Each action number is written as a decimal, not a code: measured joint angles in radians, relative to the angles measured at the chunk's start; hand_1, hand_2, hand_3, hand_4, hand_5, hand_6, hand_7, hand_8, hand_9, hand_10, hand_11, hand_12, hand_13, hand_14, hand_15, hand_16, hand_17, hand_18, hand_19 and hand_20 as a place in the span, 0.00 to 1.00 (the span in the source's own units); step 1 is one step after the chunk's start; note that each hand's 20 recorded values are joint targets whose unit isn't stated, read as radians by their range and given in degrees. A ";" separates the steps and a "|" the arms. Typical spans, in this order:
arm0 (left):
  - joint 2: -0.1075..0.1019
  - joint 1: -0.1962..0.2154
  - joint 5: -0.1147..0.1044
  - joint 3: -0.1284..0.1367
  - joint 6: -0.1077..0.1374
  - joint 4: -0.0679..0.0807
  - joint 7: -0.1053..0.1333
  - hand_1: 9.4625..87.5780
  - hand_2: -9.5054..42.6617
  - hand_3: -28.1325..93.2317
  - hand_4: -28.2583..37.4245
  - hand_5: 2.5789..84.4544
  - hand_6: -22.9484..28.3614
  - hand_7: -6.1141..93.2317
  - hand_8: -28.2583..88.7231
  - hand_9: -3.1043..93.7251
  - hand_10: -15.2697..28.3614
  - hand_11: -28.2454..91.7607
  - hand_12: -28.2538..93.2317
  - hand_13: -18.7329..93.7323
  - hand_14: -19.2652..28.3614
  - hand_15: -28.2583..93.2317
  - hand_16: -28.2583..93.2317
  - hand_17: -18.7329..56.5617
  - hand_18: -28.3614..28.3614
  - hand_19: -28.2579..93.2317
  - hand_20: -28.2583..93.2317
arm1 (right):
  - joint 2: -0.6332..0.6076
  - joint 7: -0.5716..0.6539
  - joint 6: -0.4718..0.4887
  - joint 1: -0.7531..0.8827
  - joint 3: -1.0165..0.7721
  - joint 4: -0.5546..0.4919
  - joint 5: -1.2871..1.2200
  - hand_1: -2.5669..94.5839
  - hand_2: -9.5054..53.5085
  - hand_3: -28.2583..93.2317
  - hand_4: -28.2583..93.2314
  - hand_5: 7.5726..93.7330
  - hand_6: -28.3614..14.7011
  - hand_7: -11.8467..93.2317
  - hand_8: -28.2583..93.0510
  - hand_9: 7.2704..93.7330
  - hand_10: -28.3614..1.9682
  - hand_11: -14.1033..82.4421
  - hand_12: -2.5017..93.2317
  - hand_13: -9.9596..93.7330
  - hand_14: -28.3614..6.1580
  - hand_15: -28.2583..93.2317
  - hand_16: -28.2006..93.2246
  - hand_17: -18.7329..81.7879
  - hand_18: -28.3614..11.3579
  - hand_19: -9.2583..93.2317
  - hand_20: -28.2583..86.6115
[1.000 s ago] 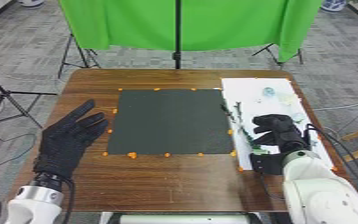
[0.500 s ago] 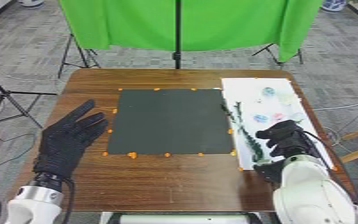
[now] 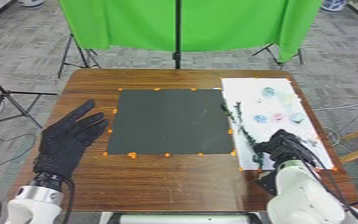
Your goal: Arrange flowers
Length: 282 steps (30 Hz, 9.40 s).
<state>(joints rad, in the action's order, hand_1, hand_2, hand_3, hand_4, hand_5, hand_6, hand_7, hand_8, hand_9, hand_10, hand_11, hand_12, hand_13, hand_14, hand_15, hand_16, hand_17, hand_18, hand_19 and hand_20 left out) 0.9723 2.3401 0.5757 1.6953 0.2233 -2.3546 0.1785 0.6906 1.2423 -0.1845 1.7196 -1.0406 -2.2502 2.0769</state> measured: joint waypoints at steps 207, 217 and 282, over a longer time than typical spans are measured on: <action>-0.206 -0.241 -0.022 -0.041 -0.037 -0.028 0.152 0.19 0.31 0.89 0.13 0.42 0.64 0.23 0.15 0.38 0.85 0.48 0.33 0.37 1.00 0.65 0.16 0.11 0.93 0.68 0.37 | 0.566 -0.130 0.124 -1.160 1.039 0.583 -0.518 0.35 0.17 0.82 0.04 0.91 0.58 0.25 0.14 0.95 0.50 0.67 0.29 0.94 0.56 0.84 0.40 0.60 0.11 1.00 0.40; -0.206 -0.230 -0.022 -0.035 -0.035 -0.029 0.154 0.19 0.31 0.89 0.13 0.42 0.64 0.23 0.15 0.38 0.85 0.48 0.33 0.37 1.00 0.65 0.16 0.11 0.93 0.68 0.37 | 0.581 -0.169 0.125 -1.157 1.054 0.559 -0.526 0.35 0.18 0.82 0.04 0.90 0.58 0.24 0.13 0.94 0.50 0.67 0.29 0.93 0.55 0.84 0.40 0.60 0.11 1.00 0.40; -0.146 0.027 -0.021 0.122 0.045 -0.094 0.160 0.19 0.31 0.88 0.12 0.42 0.64 0.23 0.15 0.38 0.85 0.48 0.33 0.37 1.00 0.65 0.16 0.11 0.93 0.68 0.37 | 0.053 -0.003 -0.010 -0.511 0.297 0.145 -0.099 0.37 0.13 0.81 0.07 0.59 0.50 0.21 0.14 0.88 0.33 0.37 0.19 0.94 0.51 0.68 0.36 0.72 0.19 0.97 0.00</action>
<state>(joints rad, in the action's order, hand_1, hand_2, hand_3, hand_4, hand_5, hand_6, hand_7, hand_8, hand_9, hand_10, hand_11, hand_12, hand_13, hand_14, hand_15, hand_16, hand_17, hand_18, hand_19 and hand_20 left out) 0.8261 2.3672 0.5552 1.8176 0.2679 -2.4485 0.3385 0.7433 1.2389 -0.1942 1.2084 -0.7432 -2.1051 1.9774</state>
